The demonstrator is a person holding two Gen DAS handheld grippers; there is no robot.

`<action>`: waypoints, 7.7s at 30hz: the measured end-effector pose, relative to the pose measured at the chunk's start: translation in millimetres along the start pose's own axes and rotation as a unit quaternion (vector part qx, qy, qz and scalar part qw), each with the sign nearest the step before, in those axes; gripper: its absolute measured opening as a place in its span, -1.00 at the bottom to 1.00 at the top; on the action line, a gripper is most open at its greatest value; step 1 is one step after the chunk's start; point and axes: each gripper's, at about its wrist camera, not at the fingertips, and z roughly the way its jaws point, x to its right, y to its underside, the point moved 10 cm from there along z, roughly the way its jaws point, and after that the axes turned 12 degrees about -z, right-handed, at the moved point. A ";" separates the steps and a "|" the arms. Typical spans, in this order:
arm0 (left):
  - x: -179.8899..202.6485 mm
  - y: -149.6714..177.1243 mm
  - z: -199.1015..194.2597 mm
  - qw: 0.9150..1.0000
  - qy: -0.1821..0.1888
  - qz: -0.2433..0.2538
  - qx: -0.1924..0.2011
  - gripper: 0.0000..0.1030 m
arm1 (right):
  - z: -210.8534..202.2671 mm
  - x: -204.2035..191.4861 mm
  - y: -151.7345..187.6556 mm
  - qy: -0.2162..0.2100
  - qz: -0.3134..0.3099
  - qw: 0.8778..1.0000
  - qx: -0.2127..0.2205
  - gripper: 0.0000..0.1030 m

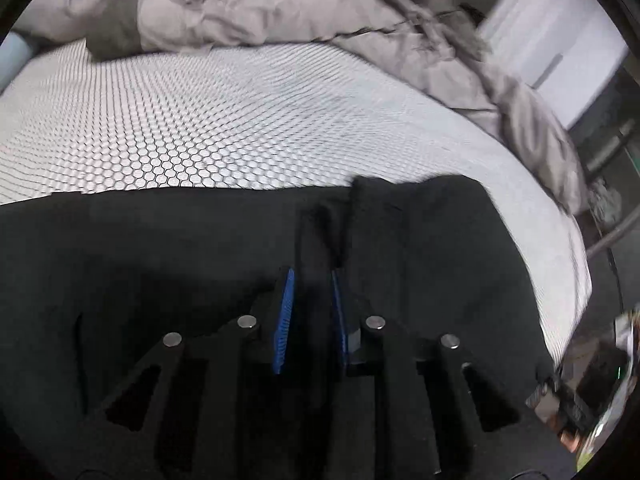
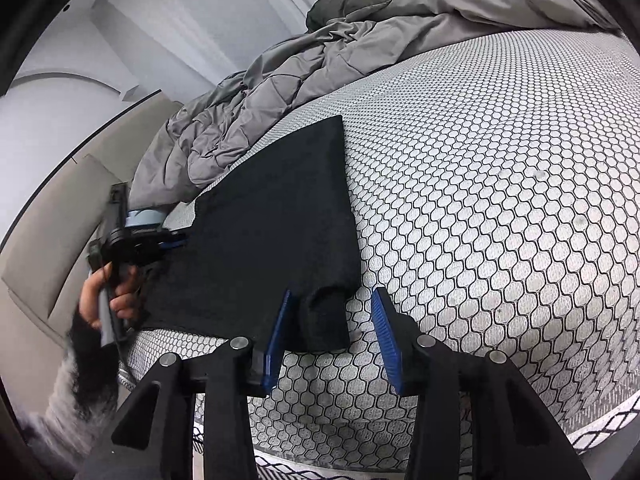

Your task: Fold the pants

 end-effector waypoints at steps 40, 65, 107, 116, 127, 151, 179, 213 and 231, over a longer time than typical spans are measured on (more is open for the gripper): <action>-247.3 52.3 -162.2 0.940 -0.095 -0.273 0.182 -0.95 | -50.1 -21.1 -81.2 -0.049 -0.061 0.993 0.089 0.74; 180.3 150.9 -80.9 0.984 0.094 0.151 -0.021 -0.11 | -61.6 24.6 -77.1 -0.002 -0.029 0.995 0.100 0.74; -14.4 105.4 -43.8 0.999 0.014 0.025 0.031 0.45 | 17.9 -91.4 -93.8 -0.036 0.046 0.994 0.097 -0.68; -20.3 104.6 -51.6 0.999 -0.011 0.027 0.033 0.45 | 35.0 -40.6 -35.4 -0.049 0.141 0.988 0.030 -0.50; -22.8 103.1 -49.5 0.999 -0.023 0.020 0.034 0.45 | 43.0 -26.3 -45.4 -0.031 0.110 0.992 0.058 -0.62; 60.2 120.0 -50.5 0.984 -0.011 0.169 0.059 0.46 | 4.2 -88.3 -61.9 0.096 -0.140 0.982 0.080 -0.37; 65.0 137.8 -14.4 0.973 -0.030 0.224 0.040 0.51 | 90.9 -98.2 -47.5 0.098 -0.260 0.960 -0.029 0.13; 51.6 101.9 5.2 0.980 -0.024 0.191 0.051 0.30 | 85.5 -44.2 -53.8 0.151 -0.222 0.963 -0.033 0.01; 49.3 103.7 7.9 0.980 -0.023 0.193 0.052 0.35 | 50.6 -46.6 -44.5 0.141 -0.202 0.969 -0.016 0.03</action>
